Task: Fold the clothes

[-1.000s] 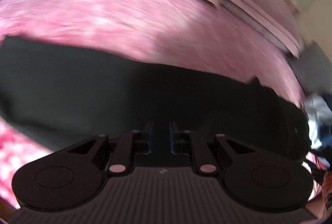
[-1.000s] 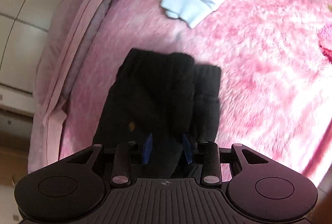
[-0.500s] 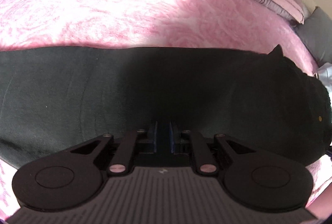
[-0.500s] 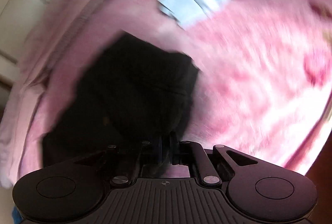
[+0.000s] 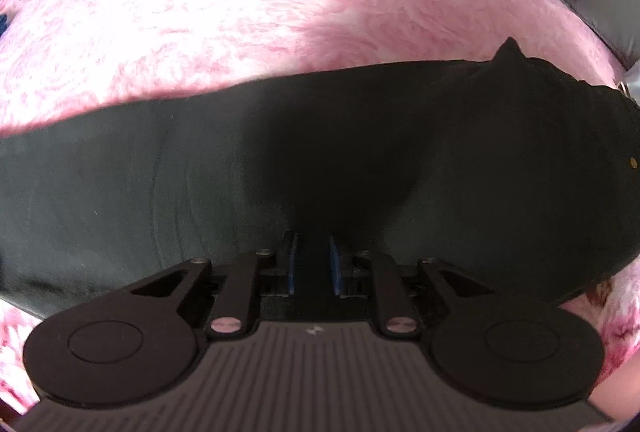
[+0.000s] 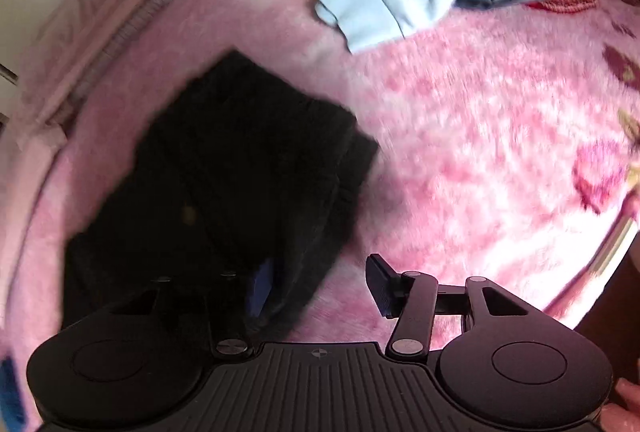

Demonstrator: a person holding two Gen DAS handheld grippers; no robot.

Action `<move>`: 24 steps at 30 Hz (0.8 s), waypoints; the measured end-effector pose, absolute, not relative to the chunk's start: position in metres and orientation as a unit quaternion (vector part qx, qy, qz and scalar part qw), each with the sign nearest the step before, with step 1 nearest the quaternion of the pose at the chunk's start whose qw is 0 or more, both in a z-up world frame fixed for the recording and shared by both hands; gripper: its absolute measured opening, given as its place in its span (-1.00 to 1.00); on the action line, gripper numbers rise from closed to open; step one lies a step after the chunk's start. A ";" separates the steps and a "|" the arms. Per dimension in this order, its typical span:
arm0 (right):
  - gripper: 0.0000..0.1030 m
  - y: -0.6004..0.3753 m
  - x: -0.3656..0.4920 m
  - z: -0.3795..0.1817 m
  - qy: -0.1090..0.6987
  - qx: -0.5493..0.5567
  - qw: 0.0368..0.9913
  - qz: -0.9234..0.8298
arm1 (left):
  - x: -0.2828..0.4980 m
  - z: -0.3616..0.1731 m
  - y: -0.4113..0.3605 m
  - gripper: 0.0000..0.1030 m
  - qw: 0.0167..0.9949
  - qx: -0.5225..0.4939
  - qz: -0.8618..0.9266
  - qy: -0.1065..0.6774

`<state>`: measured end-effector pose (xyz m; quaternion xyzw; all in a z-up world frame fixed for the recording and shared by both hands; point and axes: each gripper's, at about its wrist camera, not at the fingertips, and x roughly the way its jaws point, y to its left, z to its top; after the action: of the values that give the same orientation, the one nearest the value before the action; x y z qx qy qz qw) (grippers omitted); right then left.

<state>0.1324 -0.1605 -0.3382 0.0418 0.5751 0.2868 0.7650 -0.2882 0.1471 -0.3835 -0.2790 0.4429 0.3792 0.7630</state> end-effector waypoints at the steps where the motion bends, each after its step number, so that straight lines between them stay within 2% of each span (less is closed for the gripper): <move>1: 0.01 -0.157 0.138 -0.331 0.567 0.038 0.768 0.294 | -0.287 -0.377 0.149 -0.72 0.765 -0.282 0.377 0.440; 7: 0.01 -0.133 0.172 -0.286 0.517 0.017 0.786 0.339 | -0.257 -0.349 0.179 -0.70 0.790 -0.312 0.338 0.405; 10: 0.04 -0.102 0.206 -0.297 0.529 0.029 0.768 0.360 | -0.226 -0.350 0.200 -0.68 0.803 -0.325 0.301 0.398; 11: 0.10 -0.090 0.218 -0.301 0.536 0.034 0.761 0.365 | -0.215 -0.351 0.207 -0.68 0.808 -0.327 0.288 0.398; 12: 0.30 -0.080 0.230 -0.308 0.543 0.040 0.753 0.369 | -0.203 -0.352 0.214 -0.67 0.812 -0.328 0.274 0.398; 14: 0.36 -0.061 0.252 -0.322 0.557 0.052 0.739 0.375 | -0.181 -0.353 0.227 -0.47 0.820 -0.332 0.247 0.396; 16: 0.36 -0.047 0.268 -0.335 0.572 0.061 0.732 0.365 | -0.162 -0.354 0.239 -0.37 0.827 -0.341 0.218 0.389; 18: 0.36 -0.040 0.281 -0.346 0.592 0.079 0.716 0.362 | -0.144 -0.359 0.250 -0.33 0.830 -0.355 0.192 0.386; 20: 0.35 -0.038 0.287 -0.355 0.609 0.094 0.697 0.366 | -0.130 -0.368 0.259 -0.19 0.824 -0.379 0.170 0.384; 24: 0.33 -0.039 0.284 -0.363 0.625 0.090 0.675 0.382 | -0.106 -0.392 0.279 -0.13 0.804 -0.435 0.129 0.384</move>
<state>0.2842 -0.0394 -0.3628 0.0902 0.6246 0.3816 0.6754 -0.1056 0.2794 -0.3918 -0.4351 0.3838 0.1289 0.8042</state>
